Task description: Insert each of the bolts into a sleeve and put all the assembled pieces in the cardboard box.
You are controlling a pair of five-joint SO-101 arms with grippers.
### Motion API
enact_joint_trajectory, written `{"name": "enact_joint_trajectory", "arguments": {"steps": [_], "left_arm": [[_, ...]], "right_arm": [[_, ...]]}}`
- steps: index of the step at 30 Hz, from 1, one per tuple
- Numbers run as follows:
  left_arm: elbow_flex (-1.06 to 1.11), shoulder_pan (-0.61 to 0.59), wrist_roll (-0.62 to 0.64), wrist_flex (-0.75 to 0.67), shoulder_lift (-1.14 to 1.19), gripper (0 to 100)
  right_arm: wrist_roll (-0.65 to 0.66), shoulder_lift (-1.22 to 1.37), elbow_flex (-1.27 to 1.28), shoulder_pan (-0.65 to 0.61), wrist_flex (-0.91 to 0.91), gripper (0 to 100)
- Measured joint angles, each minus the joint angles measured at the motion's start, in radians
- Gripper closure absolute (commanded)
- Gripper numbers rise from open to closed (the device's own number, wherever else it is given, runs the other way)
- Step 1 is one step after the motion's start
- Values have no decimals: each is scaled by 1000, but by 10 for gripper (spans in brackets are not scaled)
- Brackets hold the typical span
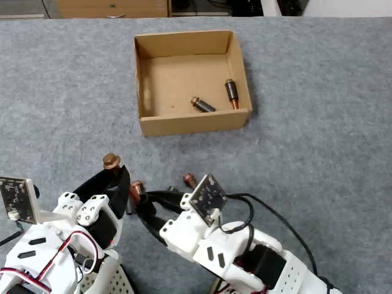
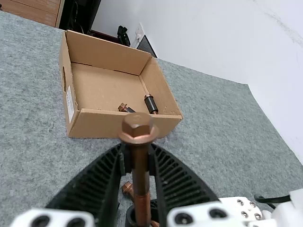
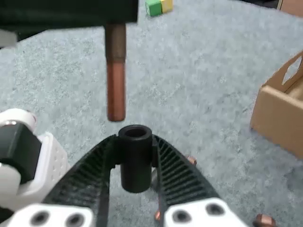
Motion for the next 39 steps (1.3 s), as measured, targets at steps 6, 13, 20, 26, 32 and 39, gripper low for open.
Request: {"name": "enact_joint_trajectory", "arguments": {"steps": [6, 13, 20, 26, 32, 39], "left_arm": [[8, 0, 0, 0, 0, 981], [11, 9, 0, 0, 0, 981], [34, 9, 0, 5, 0, 981], [32, 9, 34, 40, 0, 981], [32, 9, 44, 40, 0, 981], [32, 29, 46, 38, -2, 981]], "right_arm": [[0, 0, 0, 0, 0, 997], [0, 0, 0, -9, 0, 997], [46, 0, 0, -40, 0, 997], [78, 0, 0, -43, 0, 997], [78, 0, -14, -43, 2, 997], [78, 0, -31, -9, 2, 997]]}}
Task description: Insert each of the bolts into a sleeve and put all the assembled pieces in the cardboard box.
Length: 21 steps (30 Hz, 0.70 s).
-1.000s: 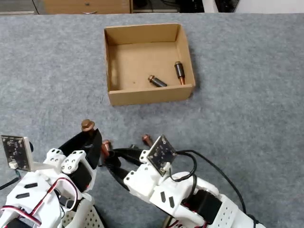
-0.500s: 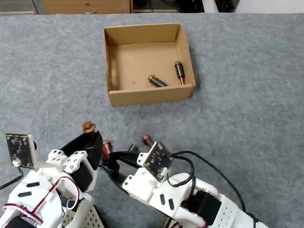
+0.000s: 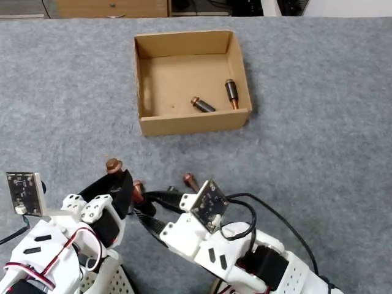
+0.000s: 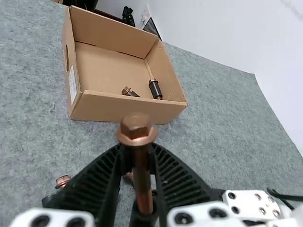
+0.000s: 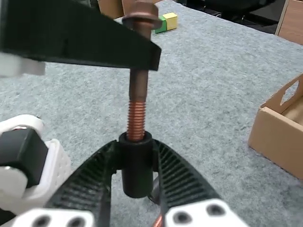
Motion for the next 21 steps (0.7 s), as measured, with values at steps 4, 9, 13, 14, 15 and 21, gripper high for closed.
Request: {"name": "enact_joint_trajectory", "arguments": {"steps": [4, 9, 13, 14, 15, 21], "left_arm": [[0, 32, -6, 0, 0, 981], [0, 44, -63, 0, 0, 969], [0, 87, -112, 52, 0, 865], [0, 92, -114, 60, 0, 840], [-2, 95, -115, 69, 0, 821], [-2, 100, -115, 77, 0, 780]], "right_arm": [[-9, 0, -2, 2, 5, 997], [-25, 0, -2, 3, 5, 997], [-25, 0, -2, 3, 5, 997], [-25, 0, -2, 3, 8, 997], [-25, 0, -2, 3, 15, 997], [-25, 0, -29, 6, 21, 997]]}}
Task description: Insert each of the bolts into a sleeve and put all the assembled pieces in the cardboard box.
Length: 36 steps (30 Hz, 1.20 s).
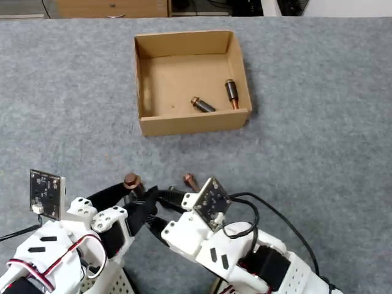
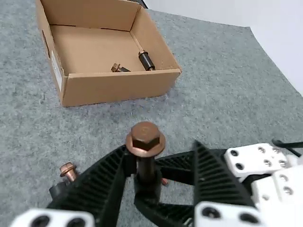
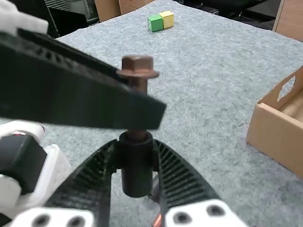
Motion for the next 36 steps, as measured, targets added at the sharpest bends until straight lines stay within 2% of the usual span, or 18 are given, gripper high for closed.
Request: {"name": "enact_joint_trajectory", "arguments": {"steps": [8, 15, 19, 25, 28, 31, 33, 36], "left_arm": [[-2, -2, -9, 0, 0, 717], [-2, -11, -11, -11, 0, 717], [-2, -89, -9, -77, 0, 717], [-2, -107, -9, -106, 0, 719], [-2, -110, -9, -106, 0, 798], [9, -114, -9, -106, 0, 991], [43, -117, -9, -106, 0, 947], [124, -143, -9, -106, 0, 988]], "right_arm": [[0, 0, -15, 35, 32, 997], [0, 0, -49, 54, 55, 997], [0, 0, -60, 160, 57, 997], [0, 0, -87, 416, 51, 997], [0, 0, -121, 529, 14, 997], [0, 0, -129, 620, -48, 997], [0, 0, -129, 680, -103, 997], [0, 0, -133, 740, -187, 997]]}}
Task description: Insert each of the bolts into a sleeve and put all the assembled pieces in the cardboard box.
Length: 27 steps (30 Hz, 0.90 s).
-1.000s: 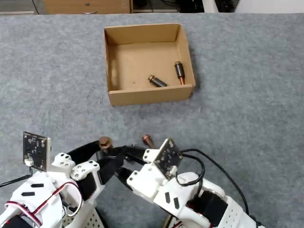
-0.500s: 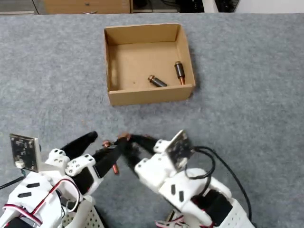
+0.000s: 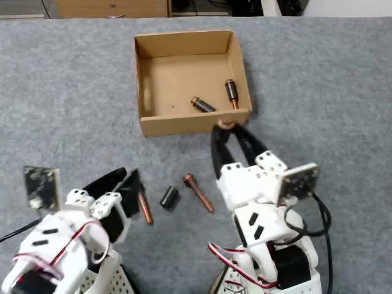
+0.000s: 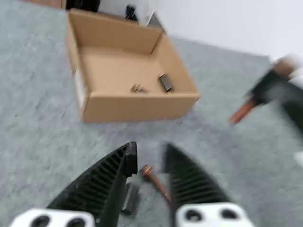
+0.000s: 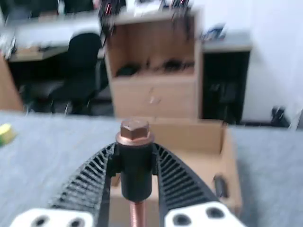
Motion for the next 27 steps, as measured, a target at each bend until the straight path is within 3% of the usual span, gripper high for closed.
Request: {"name": "enact_joint_trajectory", "arguments": {"steps": [6, 14, 27], "left_arm": [[132, -46, 0, -8, 2, 981], [147, -78, 0, -8, 2, 981], [147, -86, 0, -8, 2, 981]], "right_arm": [[0, 198, -135, 71, -133, 997], [0, 799, -542, 78, -206, 997], [0, 1765, -1278, 91, 44, 997]]}}
